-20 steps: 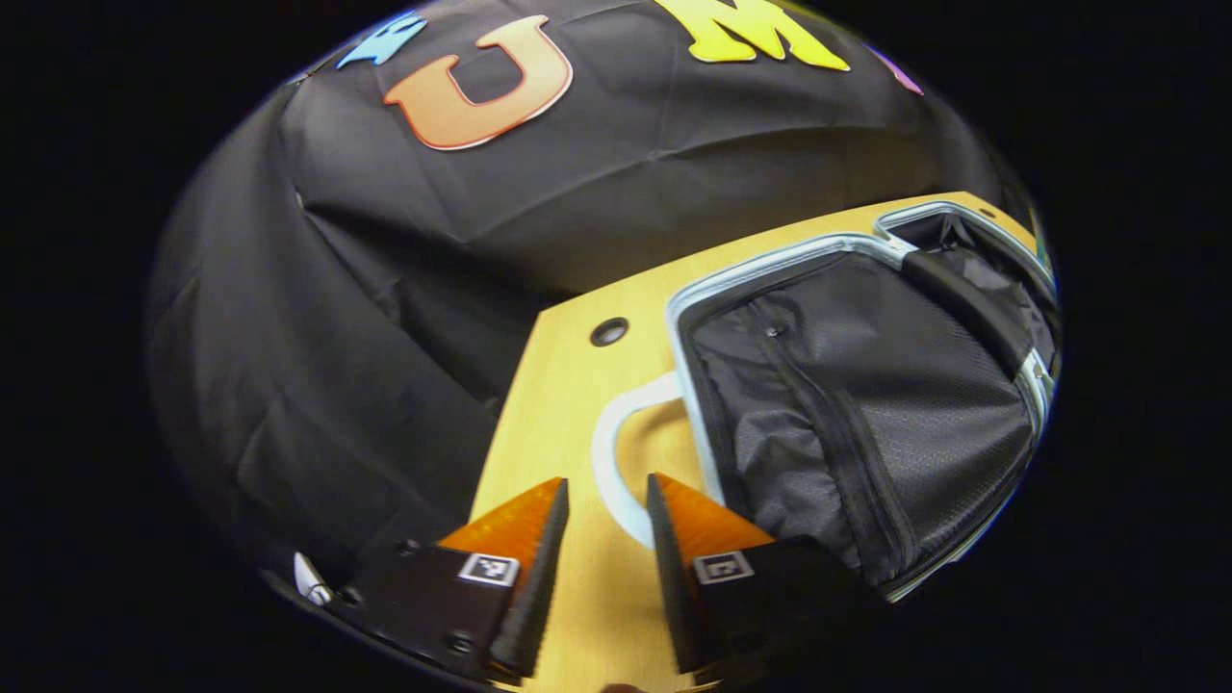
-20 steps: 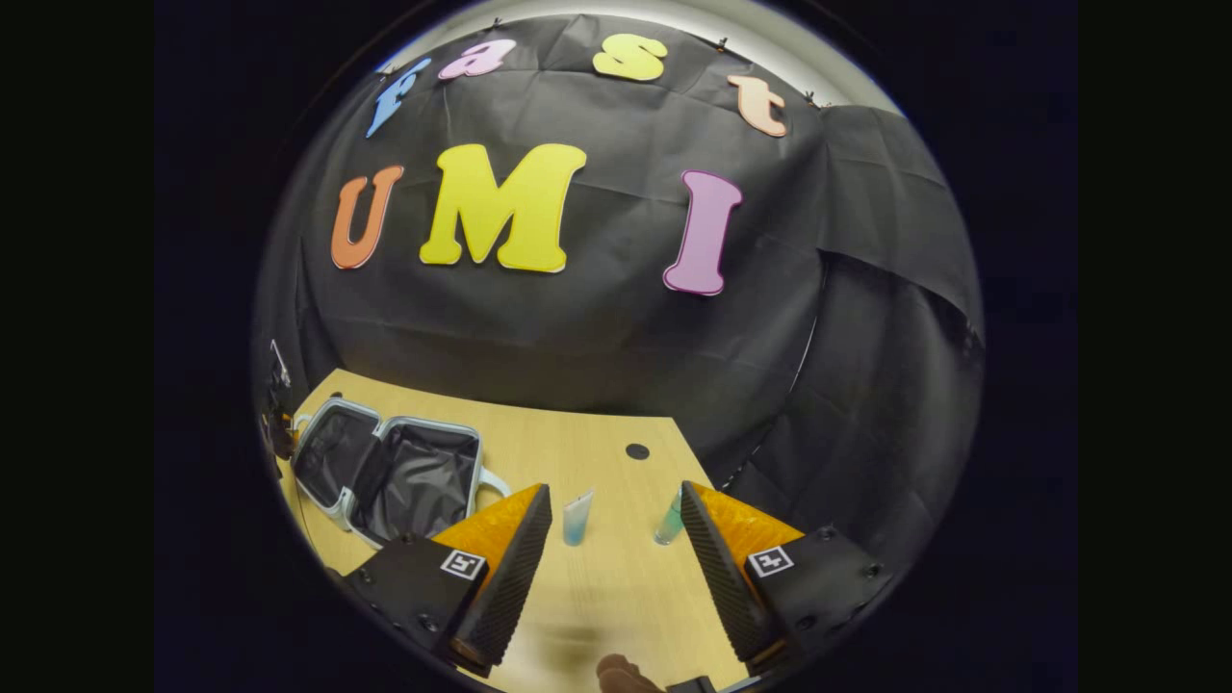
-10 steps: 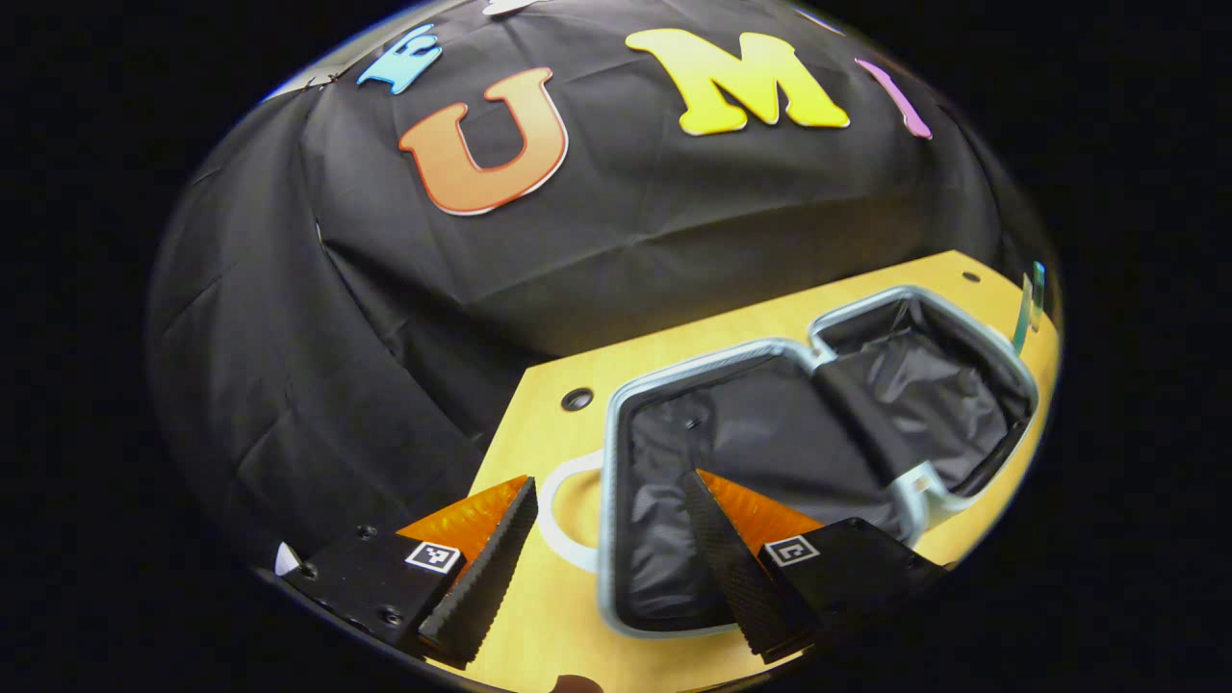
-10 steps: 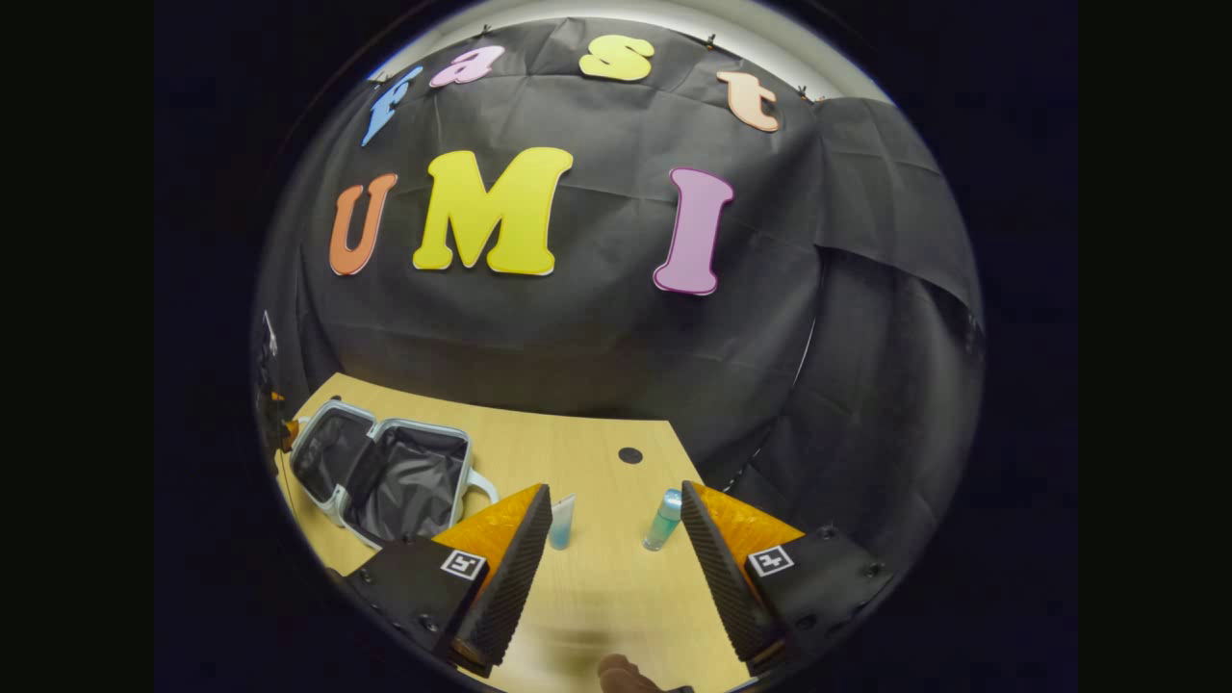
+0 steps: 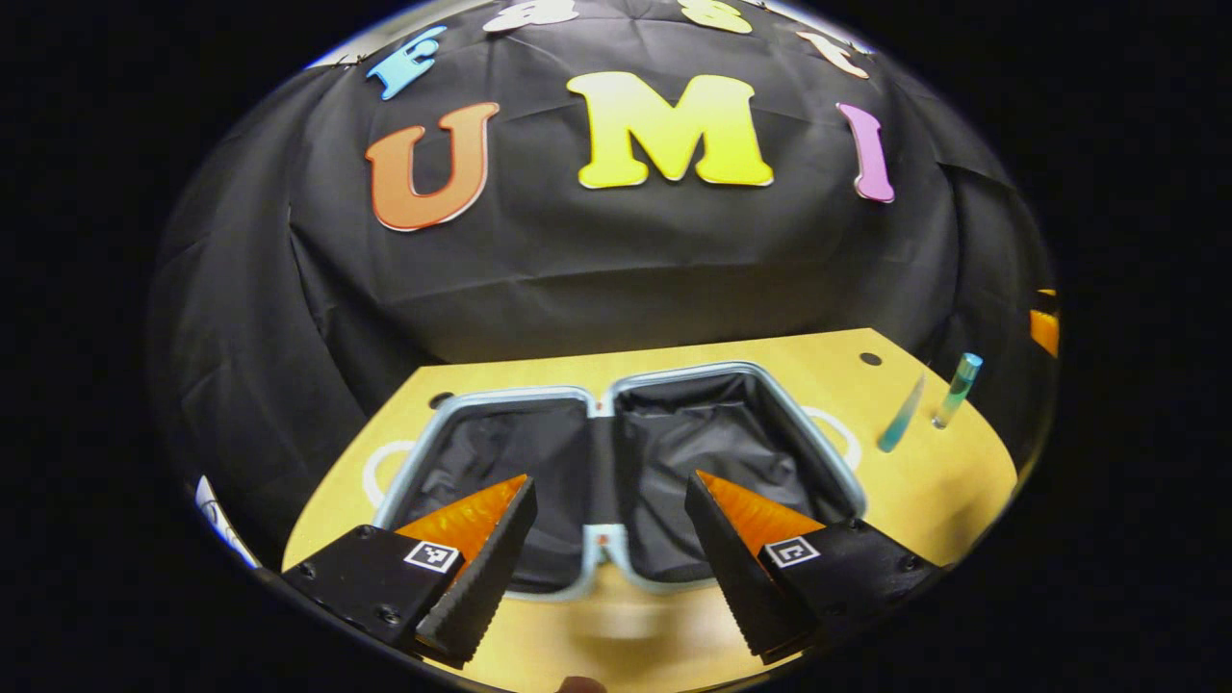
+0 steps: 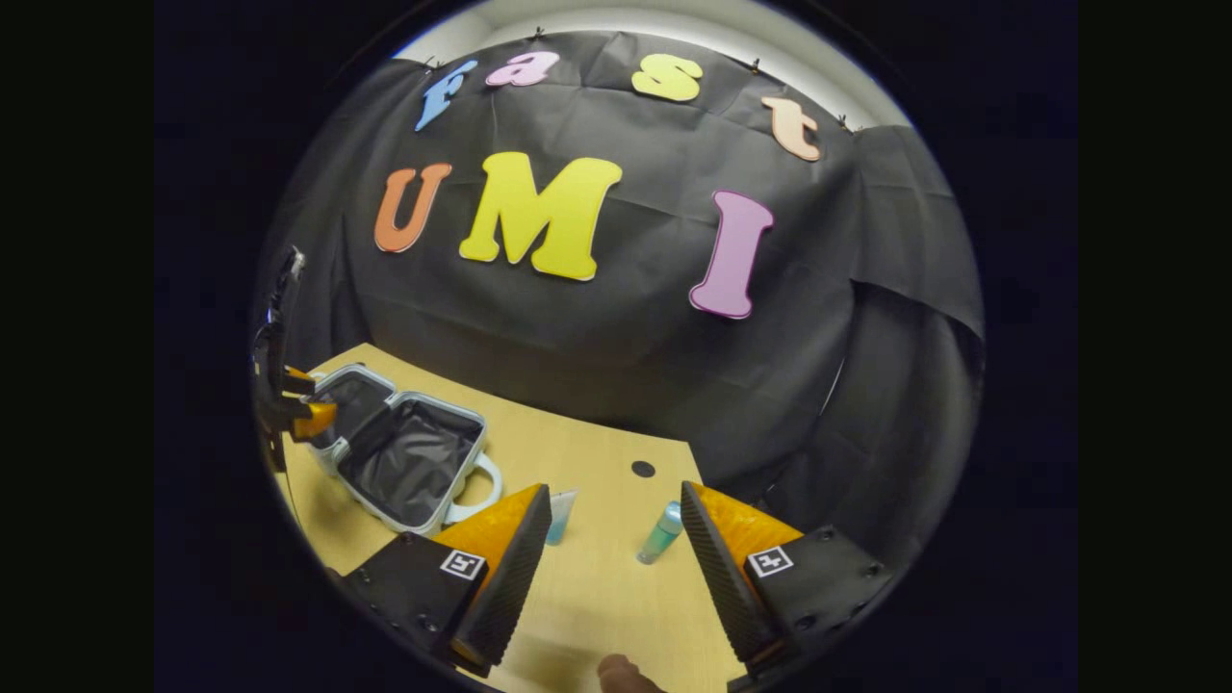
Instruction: First open the suitcase, pack the skin care products into it, and then close the suitcase.
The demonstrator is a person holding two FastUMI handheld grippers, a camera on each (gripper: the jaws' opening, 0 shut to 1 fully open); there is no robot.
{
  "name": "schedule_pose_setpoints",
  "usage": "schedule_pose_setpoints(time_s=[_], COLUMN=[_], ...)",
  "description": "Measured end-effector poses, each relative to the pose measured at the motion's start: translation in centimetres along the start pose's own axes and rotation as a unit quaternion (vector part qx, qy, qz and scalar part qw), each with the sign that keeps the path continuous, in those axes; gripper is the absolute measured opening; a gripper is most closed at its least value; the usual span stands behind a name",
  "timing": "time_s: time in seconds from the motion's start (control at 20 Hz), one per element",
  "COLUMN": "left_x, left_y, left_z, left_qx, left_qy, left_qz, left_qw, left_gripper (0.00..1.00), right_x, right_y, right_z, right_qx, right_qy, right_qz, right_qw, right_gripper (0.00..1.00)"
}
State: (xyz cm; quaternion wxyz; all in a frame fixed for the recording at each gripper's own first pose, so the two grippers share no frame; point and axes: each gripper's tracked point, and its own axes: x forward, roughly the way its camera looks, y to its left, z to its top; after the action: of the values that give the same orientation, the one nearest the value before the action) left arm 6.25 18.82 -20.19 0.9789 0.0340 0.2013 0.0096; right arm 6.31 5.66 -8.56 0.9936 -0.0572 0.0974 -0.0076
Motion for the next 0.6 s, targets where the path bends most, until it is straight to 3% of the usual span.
schedule_pose_setpoints(time_s=[0.05,0.6], left_x=[-0.1,1.9], left_y=[-2.4,-26.2], left_z=[0.0,-2.6], left_qx=[-0.001,0.014], left_qy=[0.0,0.047], left_qz=[-0.014,-0.143], left_qw=[1.0,0.989], left_gripper=[0.99,0.99], right_x=[-0.1,1.2], right_y=[-0.4,-9.0], right_z=[-0.3,-5.4], right_qx=[0.002,-0.013], right_qy=[0.001,0.027], right_qz=[0.005,0.015], right_qw=[1.0,0.999], right_gripper=[0.8,0.8])
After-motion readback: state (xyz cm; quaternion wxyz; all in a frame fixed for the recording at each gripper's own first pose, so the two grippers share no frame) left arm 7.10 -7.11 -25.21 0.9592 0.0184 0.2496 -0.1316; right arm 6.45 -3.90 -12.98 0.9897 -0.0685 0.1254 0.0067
